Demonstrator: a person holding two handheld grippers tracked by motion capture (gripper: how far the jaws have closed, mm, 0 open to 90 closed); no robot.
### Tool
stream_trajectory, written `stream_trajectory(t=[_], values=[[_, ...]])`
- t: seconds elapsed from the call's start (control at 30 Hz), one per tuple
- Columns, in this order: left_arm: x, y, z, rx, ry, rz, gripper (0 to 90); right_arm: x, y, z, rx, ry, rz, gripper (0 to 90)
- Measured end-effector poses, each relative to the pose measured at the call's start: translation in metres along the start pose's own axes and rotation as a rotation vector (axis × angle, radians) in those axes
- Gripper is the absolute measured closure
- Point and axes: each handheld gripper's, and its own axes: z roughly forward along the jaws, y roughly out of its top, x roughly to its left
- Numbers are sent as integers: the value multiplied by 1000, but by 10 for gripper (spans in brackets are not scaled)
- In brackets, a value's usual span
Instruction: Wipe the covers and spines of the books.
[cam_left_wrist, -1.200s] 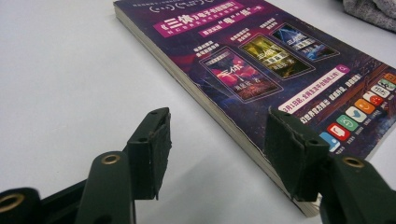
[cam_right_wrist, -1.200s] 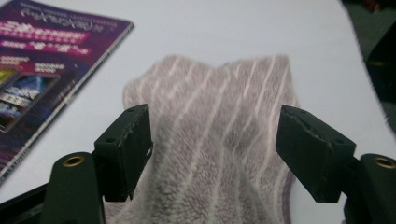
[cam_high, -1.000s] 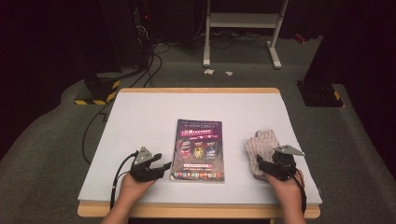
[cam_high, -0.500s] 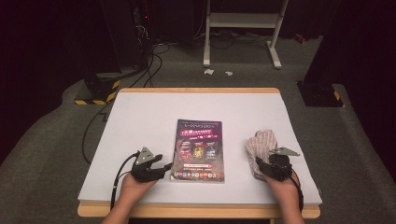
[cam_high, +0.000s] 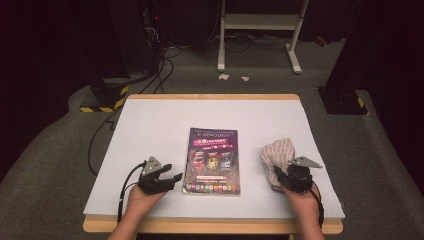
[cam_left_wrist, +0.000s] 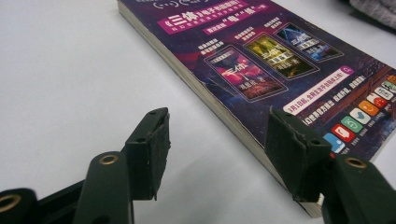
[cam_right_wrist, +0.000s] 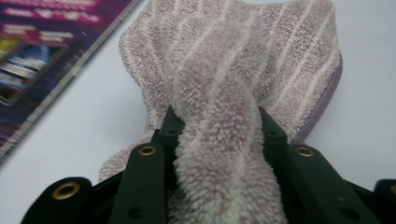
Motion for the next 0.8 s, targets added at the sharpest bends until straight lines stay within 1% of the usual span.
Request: stream_trajectory(t=[0.03,0.1,0.17,0.23,0.27,0.3,0.33,0.37,0.43,0.47,0.6,0.7,0.8], values=[[1,0,0,-2,6,-9,378,3,2,-3,-13,10,-4,639],[3,0,-1,-9,4,-21,371,11,7,-8,-40,30,-15,638],[4,0,-3,-16,7,-15,367,21,11,-13,-64,60,-28,638],[5,1,-5,-26,8,-26,361,33,14,-16,-78,85,-48,637],[6,1,-5,-26,7,-26,361,42,16,-18,-85,104,-66,636],[7,1,-6,-28,11,-26,360,46,17,-18,-89,114,-78,635],[7,1,-6,-27,13,-26,354,60,19,-17,-90,144,-101,634],[8,1,-6,-28,14,-27,354,60,19,-17,-90,144,-101,634],[10,1,-8,-32,15,-31,351,74,19,-14,-78,177,-121,632],[11,2,-9,-35,17,-32,350,81,19,-11,-73,189,-139,631],[14,2,-11,-42,22,-40,350,105,15,-1,-41,229,-186,630],[15,2,-12,-45,23,-46,350,116,10,8,-10,243,-212,629],[16,2,-13,-46,25,-46,350,122,2,21,46,241,-237,628]])
